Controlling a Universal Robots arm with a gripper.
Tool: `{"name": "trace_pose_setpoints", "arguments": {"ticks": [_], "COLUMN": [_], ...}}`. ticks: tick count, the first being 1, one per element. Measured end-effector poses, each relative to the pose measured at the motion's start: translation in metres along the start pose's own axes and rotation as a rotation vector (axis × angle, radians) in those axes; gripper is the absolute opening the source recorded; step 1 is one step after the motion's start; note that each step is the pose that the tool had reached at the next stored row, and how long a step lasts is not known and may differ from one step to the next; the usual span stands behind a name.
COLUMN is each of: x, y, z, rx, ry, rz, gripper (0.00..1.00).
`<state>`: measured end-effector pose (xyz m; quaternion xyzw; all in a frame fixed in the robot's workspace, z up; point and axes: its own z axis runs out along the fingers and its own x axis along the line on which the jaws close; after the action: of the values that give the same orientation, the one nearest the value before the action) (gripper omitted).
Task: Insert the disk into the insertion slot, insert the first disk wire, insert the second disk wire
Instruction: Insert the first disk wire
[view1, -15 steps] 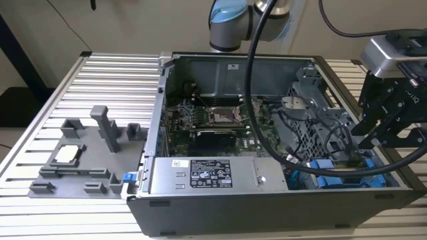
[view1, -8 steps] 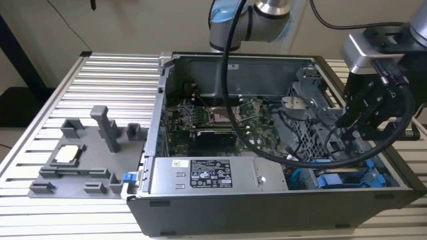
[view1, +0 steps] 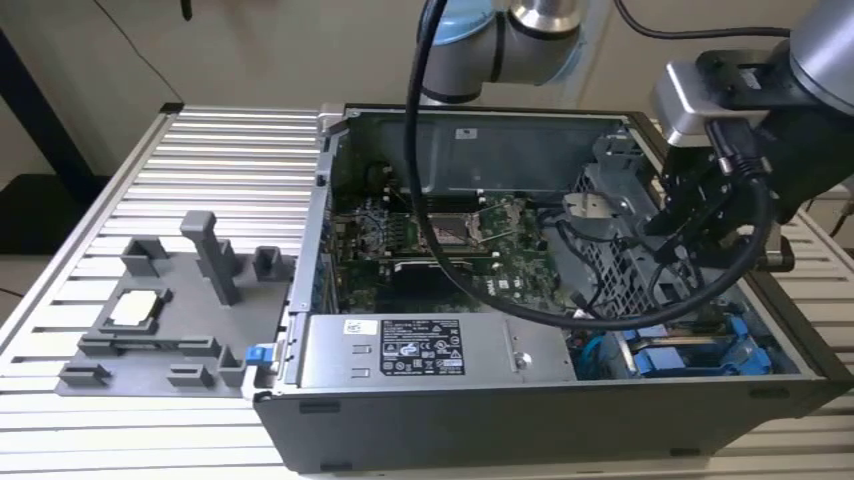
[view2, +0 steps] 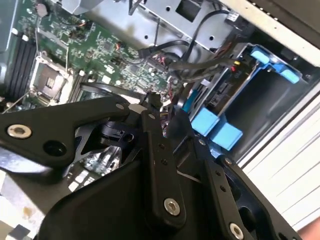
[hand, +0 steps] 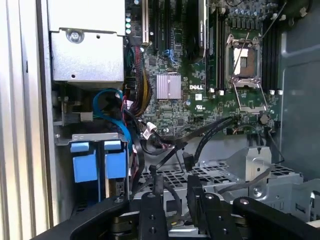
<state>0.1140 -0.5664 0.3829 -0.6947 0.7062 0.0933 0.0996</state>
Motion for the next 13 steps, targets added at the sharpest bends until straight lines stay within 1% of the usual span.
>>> {"name": "trace_pose_setpoints", "arguments": {"ticks": [2, 3, 6, 9, 11, 13], "x": [0.0004, 0.0006, 0.0014, 0.0022, 0.0027, 0.0032], "y": [0.0030, 0.0038, 0.0064, 0.0089, 0.0100, 0.0101], "z": [0.0012, 0.0020, 0.0045, 0.0072, 0.0090, 0.0106], "rx": [-0.0027, -0.0047, -0.0113, -0.0166, -0.0195, -0.0204], "ry": [-0.0173, -0.0234, -0.0384, -0.0562, -0.0673, -0.0790], "rz": [-0.009, -0.015, -0.037, -0.055, -0.065, -0.069], "gripper": [0.33, 0.33, 0.33, 0.33, 0.33, 0.33]}}
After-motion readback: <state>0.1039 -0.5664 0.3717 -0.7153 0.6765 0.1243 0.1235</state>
